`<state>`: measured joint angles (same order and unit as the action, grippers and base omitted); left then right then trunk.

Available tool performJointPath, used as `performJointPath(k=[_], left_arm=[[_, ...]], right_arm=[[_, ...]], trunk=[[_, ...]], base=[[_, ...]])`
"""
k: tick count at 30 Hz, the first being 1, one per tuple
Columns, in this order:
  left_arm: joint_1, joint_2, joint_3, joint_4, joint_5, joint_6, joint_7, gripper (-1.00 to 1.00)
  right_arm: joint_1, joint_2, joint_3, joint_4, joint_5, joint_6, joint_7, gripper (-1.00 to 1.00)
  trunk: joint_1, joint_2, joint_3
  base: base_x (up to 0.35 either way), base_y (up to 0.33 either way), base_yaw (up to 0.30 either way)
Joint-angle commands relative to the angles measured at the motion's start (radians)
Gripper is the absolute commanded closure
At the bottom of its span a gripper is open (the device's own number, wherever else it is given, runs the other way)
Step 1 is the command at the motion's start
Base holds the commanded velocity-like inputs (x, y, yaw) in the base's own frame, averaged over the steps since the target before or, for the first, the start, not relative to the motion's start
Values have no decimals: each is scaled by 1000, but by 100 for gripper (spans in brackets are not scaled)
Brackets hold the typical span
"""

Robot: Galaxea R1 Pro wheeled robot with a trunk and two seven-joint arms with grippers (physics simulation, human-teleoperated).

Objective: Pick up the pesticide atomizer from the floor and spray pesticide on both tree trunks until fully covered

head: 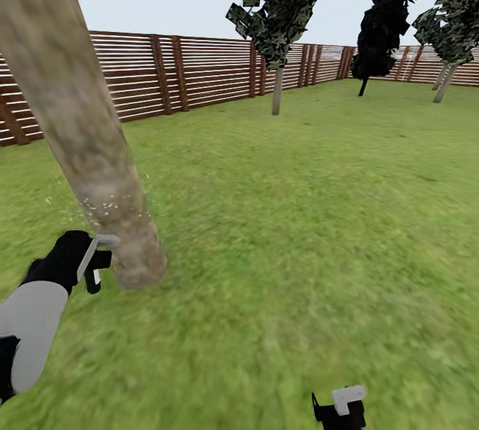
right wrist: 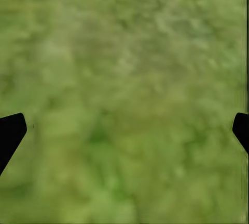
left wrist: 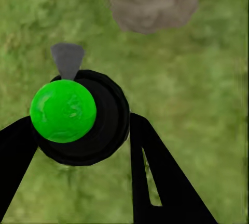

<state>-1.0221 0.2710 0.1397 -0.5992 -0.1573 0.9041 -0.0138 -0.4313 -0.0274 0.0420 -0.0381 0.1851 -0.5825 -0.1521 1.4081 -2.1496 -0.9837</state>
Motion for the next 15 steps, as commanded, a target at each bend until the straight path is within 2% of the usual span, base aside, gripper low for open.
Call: performJointPath(k=[1,2,4,6,8,9,10,11,13,15], left_arm=[[2,-29,2,1,-10,-13,2,100],[3,-49,3,1,-10,-18,3,100],[6,-52,4,3,-14,-22,2,100],[42,-31,7,1,-17,-26,2,100],[74,19,7,3,-15,-49,1,100],[93,25,7,-2,-11,-86,2,100],[96,21,7,-1,-9,-95,3,100],[125,7,9,5,-3,-132,3,100],[181,9,59,11,2,-212,4,100],[204,5,107,15,2,-230,2,100]], right_arm=[[-1,0,4,2,10,1,-11,-100],[0,0,4,2,10,1,-10,-100],[-1,0,4,1,10,0,-10,-100],[-1,0,4,1,10,0,-11,-100],[-1,0,4,-1,10,0,-9,-100],[-1,1,5,-2,10,1,-9,-100],[-1,1,5,-2,10,1,-9,-100],[-1,1,5,-2,10,1,-10,-100],[-1,1,5,-2,10,1,-10,-100],[-1,1,6,-2,10,1,-11,-100]], trunk=[[0,0,-1],[0,0,-1],[0,0,-1],[0,0,-1],[0,0,-1],[0,0,-1],[0,0,-1],[0,0,-1],[0,0,-1],[0,0,-1]], base=[[212,-221,2],[212,-221,1],[213,-221,0],[213,-220,0],[214,-218,0],[225,-213,114],[228,-209,194],[237,-195,263],[241,-188,274],[216,-152,254]])
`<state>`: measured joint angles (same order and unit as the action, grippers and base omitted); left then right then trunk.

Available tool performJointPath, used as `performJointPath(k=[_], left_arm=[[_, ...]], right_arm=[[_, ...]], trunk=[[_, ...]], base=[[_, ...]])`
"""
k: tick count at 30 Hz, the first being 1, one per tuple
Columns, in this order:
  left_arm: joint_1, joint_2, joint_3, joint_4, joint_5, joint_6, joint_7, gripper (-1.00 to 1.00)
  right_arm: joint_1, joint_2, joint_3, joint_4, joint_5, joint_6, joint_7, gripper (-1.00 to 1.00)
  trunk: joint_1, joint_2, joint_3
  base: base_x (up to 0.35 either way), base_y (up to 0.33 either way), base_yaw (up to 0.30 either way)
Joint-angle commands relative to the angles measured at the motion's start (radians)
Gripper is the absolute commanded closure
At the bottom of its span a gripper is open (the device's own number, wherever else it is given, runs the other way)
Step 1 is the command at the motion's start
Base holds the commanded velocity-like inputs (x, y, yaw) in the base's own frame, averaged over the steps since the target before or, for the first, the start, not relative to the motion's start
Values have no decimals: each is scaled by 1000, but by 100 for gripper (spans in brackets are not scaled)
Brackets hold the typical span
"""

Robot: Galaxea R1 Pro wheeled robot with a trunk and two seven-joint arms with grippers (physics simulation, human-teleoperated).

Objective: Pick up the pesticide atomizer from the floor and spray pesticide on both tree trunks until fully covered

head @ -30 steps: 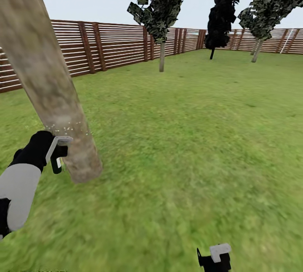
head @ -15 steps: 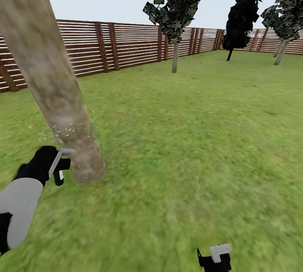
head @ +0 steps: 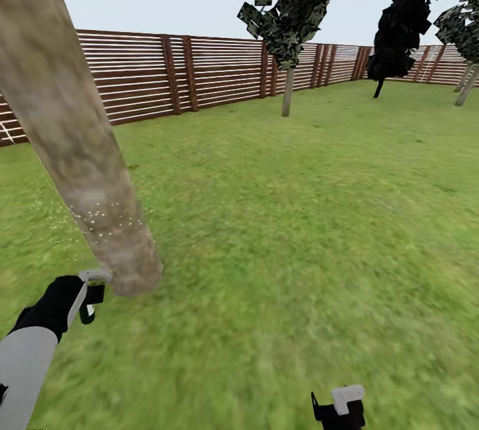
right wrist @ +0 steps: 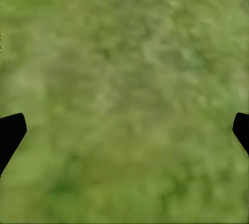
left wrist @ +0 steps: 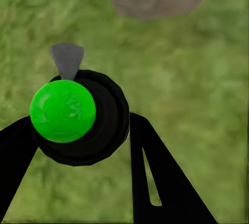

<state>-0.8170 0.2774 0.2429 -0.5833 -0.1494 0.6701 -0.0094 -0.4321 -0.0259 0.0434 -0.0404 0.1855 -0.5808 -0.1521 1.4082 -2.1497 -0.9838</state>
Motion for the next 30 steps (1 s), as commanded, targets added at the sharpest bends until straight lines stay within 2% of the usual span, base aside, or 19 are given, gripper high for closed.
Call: performJointPath(k=[1,3,10,17,19,22,30], left_arm=[[7,-4,15,0,-6,0,-2,100],[34,-7,21,-4,-1,-2,-3,100],[39,-29,18,0,-10,-1,-2,100],[52,-32,16,0,-11,-3,-1,100],[52,-33,15,0,-9,-3,-2,100],[53,-50,15,0,-9,-3,-3,100],[53,-59,14,0,-14,-3,-3,100]], right_arm=[[0,0,4,1,9,-1,-10,-100],[0,-1,4,4,9,-2,-10,-100],[0,-1,3,4,9,-1,-10,-100],[0,0,3,4,9,-1,-11,-100],[0,0,3,5,9,-1,-12,-100],[0,0,3,5,9,-2,-12,-100],[0,0,3,4,9,-1,-11,-100]], trunk=[[0,0,-1],[0,0,-1],[0,0,-1],[0,0,-1],[0,0,-1],[0,0,-1],[0,0,-1]], base=[[82,-51,99],[16,-10,20],[118,-76,1],[233,-189,10],[231,-197,200],[202,-212,266],[107,-260,276]])
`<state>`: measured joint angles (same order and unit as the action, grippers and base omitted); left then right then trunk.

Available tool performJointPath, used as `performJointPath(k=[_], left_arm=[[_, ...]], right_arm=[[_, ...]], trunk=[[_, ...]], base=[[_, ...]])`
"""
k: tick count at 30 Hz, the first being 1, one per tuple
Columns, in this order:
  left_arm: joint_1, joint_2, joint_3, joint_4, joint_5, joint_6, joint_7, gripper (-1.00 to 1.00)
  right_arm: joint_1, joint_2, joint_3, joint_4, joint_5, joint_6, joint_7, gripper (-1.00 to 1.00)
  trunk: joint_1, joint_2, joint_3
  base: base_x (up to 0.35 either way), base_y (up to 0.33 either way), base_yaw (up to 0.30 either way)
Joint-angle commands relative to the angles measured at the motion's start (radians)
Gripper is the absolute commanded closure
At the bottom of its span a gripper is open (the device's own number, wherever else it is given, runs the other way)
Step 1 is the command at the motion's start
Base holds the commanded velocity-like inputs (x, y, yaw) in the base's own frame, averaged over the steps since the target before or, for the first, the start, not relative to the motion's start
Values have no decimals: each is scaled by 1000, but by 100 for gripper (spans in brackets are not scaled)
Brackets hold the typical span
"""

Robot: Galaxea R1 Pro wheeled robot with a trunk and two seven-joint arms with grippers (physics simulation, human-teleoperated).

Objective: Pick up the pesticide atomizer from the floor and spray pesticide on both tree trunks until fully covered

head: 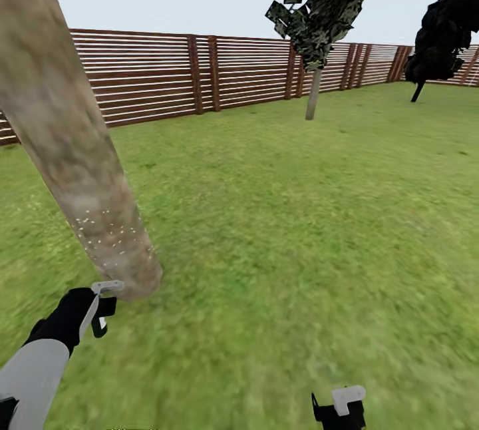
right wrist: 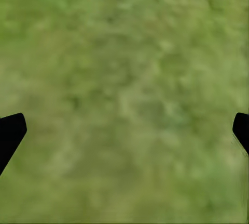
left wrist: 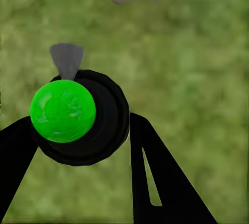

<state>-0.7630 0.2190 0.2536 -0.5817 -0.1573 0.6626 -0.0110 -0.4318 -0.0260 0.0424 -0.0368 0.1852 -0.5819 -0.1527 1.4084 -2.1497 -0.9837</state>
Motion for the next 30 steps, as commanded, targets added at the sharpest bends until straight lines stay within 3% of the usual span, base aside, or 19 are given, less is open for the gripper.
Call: performJointPath(k=[1,18,26,30], left_arm=[[-1,-1,3,-1,-7,5,-1,100],[-1,-1,3,-1,-8,5,-1,100],[-1,0,3,-1,-8,5,-2,100],[13,0,3,-7,-7,-17,-3,100]], right_arm=[[-1,0,4,1,10,0,-10,-100],[0,0,5,1,10,1,-10,-100],[0,0,5,1,10,1,-10,-100],[0,0,5,1,10,1,-10,-100]], trunk=[[0,0,-1],[0,0,-1],[0,0,-1],[0,0,-1]], base=[[91,-271,272],[145,-268,15],[125,-267,248],[-232,-179,277]])
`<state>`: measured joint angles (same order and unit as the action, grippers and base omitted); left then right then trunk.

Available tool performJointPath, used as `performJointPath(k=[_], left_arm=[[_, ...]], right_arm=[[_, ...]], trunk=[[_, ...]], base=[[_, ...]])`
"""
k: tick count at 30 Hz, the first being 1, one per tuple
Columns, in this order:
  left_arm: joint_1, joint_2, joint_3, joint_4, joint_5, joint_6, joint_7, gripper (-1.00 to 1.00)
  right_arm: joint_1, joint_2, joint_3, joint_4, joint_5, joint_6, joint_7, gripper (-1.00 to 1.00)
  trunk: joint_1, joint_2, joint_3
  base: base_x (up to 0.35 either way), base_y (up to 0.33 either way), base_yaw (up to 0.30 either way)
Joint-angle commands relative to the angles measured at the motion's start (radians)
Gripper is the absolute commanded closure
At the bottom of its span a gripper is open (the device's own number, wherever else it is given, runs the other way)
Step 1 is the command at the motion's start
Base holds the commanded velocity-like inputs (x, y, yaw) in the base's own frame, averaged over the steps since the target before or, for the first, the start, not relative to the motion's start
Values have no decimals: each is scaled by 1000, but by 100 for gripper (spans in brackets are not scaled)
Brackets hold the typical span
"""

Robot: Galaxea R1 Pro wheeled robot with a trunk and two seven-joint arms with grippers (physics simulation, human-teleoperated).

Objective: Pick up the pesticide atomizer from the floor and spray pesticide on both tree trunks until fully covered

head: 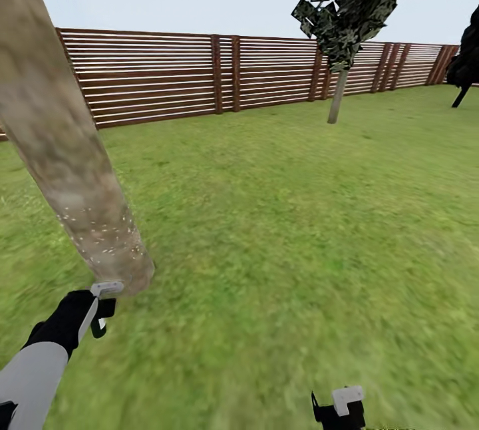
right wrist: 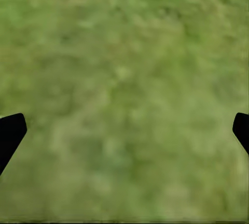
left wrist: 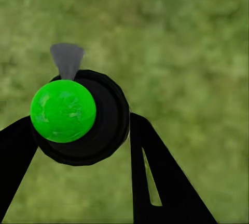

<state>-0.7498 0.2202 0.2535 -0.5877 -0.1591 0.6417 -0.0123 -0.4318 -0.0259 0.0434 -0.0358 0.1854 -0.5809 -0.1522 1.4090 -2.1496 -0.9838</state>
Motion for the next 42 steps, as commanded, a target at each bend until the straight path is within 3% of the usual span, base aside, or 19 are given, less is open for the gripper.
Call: performJointPath(k=[1,8,10,12,14,15,16,17,20,21,23,24,28,29,31,34,36,42], left_arm=[[1,-1,3,1,-6,-15,-2,100],[7,0,3,7,-5,-42,-11,100],[35,-4,-5,5,-3,-57,-23,100],[56,-8,-97,9,-3,-176,-109,100],[123,9,-222,31,-16,-332,-295,100],[154,39,-279,36,-67,-451,-401,100],[163,60,-304,44,-129,-529,-508,100],[169,70,-319,64,-255,-629,-697,100],[169,59,-332,67,-332,-650,-752,100],[167,54,-358,62,-365,-651,-796,100],[161,50,-377,55,-389,-651,-867,100],[159,50,-380,55,-393,-650,-881,100],[159,48,-384,55,-396,-648,-892,100],[159,48,-384,55,-396,-646,-892,100],[158,36,-401,56,-397,-644,-893,100],[155,20,-470,54,-396,-641,-893,100],[155,-5,-484,54,-397,-642,-893,100],[155,-73,-531,54,-397,-641,-892,100]], right_arm=[[0,0,4,1,9,-1,-10,-100],[0,0,4,0,9,-1,-10,-100],[0,1,4,-1,9,0,-9,-100],[-1,2,5,-5,9,2,-7,-100],[-1,2,6,-48,16,4,-2,-100],[-1,1,8,-130,78,22,9,-100],[0,0,11,-203,174,75,57,-100],[-6,1,12,-324,351,190,311,-100],[-48,1,13,-409,394,216,577,-100],[-77,1,14,-425,398,219,686,-100],[-118,1,15,-435,400,220,774,-100],[-124,1,15,-436,400,220,786,-100],[-128,13,18,-437,438,220,870,-100],[-128,16,18,-438,446,220,878,100],[-129,33,19,-449,453,220,886,100],[-130,75,20,-457,456,220,941,100],[-130,103,20,-485,457,221,967,100],[-130,148,22,-502,470,220,976,100]], trunk=[[-1,0,-1],[-1,0,-1],[-1,0,-1],[-1,0,-1],[-1,0,-1],[-1,0,-1],[-1,0,-1],[-1,0,-1],[-1,0,-1],[-1,0,-1],[-1,0,-1],[-1,0,-1],[-1,0,-1],[-1,0,-1],[-1,0,-1],[-1,0,-1],[-1,0,-1],[-1,0,-1]], base=[[-302,-104,277],[-333,-9,250],[-337,0,45],[-337,0,10],[-338,0,2],[-337,0,0],[-336,0,0],[-283,0,0],[-93,0,0],[-17,0,0],[-6,0,0],[-1,0,0],[0,0,0],[0,0,0],[0,0,0],[0,0,0],[0,0,0],[0,0,0]])
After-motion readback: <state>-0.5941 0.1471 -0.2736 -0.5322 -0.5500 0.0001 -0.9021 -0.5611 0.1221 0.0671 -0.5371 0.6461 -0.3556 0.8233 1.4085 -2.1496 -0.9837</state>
